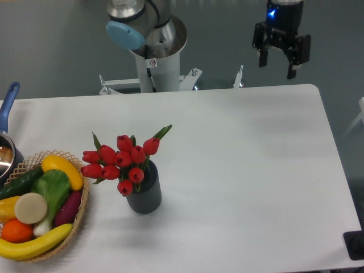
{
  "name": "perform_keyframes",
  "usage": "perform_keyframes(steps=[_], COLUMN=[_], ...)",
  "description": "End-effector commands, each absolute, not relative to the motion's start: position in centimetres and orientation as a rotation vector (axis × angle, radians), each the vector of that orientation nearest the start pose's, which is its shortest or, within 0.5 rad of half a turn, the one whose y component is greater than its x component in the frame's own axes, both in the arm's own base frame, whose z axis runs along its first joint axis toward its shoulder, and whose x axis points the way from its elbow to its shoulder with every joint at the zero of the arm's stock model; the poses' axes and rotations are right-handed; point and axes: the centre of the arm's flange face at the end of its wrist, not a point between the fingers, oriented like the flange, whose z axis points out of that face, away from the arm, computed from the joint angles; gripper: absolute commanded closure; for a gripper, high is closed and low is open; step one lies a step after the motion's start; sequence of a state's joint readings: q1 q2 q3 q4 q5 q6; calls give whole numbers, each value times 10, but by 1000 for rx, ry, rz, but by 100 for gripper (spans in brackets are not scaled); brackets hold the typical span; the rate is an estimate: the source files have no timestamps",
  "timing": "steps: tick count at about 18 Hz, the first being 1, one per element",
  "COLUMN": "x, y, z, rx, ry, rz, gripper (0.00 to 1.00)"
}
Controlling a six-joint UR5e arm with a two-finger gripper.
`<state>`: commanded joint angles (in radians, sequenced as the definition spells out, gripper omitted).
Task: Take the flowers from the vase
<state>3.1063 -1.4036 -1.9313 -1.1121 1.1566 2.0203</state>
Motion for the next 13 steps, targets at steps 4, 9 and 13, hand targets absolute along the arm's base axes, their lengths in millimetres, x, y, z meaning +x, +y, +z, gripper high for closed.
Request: perform_keyframes(steps=[4,9,13], x=[-423,-423,-416], y=[198,200,201], z=[448,447,437], rx=[-2627,-2628,-2617], ry=[674,640,569], rz=[468,456,421], gripper=[0,0,0])
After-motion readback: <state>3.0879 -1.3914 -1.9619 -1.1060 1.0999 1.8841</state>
